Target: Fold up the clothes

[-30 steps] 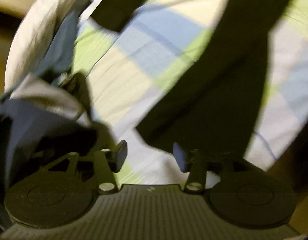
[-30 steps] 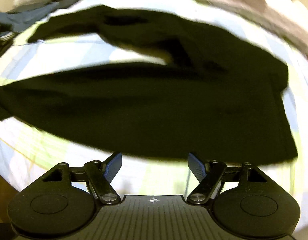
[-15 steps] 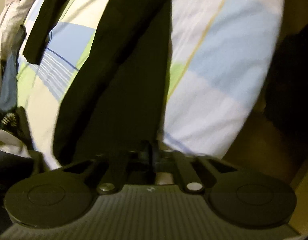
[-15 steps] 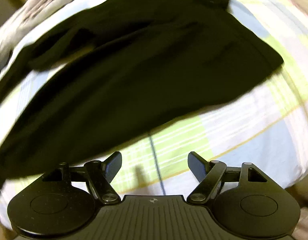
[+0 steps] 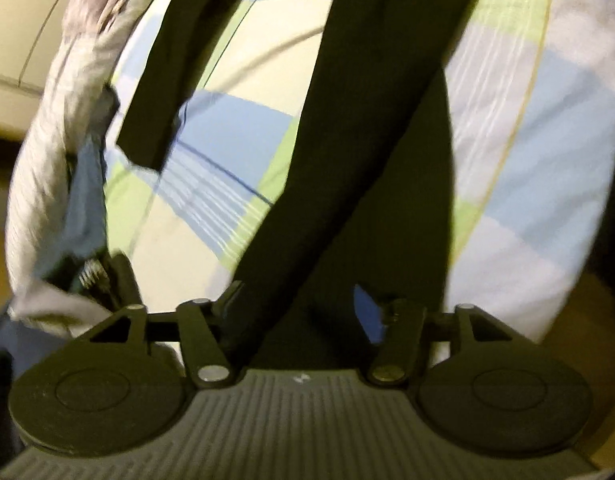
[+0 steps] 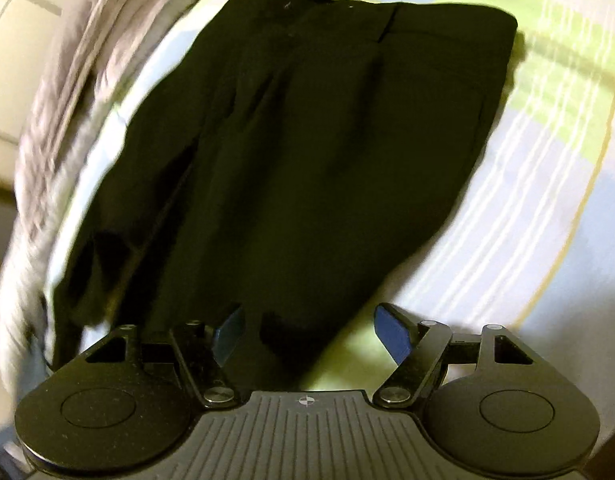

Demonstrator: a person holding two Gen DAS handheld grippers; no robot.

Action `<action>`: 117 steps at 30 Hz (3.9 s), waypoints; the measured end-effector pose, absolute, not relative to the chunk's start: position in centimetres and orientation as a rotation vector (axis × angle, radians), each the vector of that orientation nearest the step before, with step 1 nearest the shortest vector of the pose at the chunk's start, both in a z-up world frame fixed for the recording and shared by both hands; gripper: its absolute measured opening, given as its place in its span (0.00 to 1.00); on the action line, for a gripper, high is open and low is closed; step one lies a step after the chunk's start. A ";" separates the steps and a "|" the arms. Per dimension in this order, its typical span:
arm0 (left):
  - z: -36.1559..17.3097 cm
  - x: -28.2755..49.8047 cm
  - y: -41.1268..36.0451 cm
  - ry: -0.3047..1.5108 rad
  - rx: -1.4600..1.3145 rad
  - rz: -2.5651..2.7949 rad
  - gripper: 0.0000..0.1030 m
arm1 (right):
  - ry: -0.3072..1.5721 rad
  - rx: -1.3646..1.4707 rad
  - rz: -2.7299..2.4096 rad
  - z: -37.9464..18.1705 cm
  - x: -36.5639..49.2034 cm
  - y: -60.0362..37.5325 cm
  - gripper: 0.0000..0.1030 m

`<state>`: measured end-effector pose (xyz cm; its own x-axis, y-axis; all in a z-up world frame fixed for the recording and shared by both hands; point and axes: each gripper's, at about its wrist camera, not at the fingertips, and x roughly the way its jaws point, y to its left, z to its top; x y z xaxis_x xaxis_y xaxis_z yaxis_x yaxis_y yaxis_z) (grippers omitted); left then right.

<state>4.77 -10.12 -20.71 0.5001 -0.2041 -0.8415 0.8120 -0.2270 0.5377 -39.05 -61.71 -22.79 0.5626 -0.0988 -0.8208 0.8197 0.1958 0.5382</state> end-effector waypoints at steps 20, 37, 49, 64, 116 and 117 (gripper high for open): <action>-16.7 10.2 -12.8 0.576 1.542 -1.080 0.03 | 0.844 1.060 -0.709 -17.0 -37.4 -65.1 0.09; -16.2 3.4 -8.7 0.574 1.407 -0.903 0.05 | 0.803 0.999 -0.633 -13.4 -41.7 -64.1 0.09; -20.5 -1.0 -5.5 0.830 1.388 -0.894 0.15 | 0.949 1.058 -0.706 -17.6 -47.1 -62.2 0.10; -20.3 -11.0 -29.3 0.623 1.332 -1.203 0.26 | 0.632 1.241 -0.799 -22.0 -50.4 -73.5 0.68; -30.3 18.3 -32.7 0.351 1.567 -1.043 0.42 | 1.082 0.443 -0.130 -15.6 -17.9 -54.9 0.57; -30.3 19.1 -32.5 0.347 1.554 -1.073 0.39 | 1.091 0.425 -0.113 -16.0 -16.5 -53.9 0.57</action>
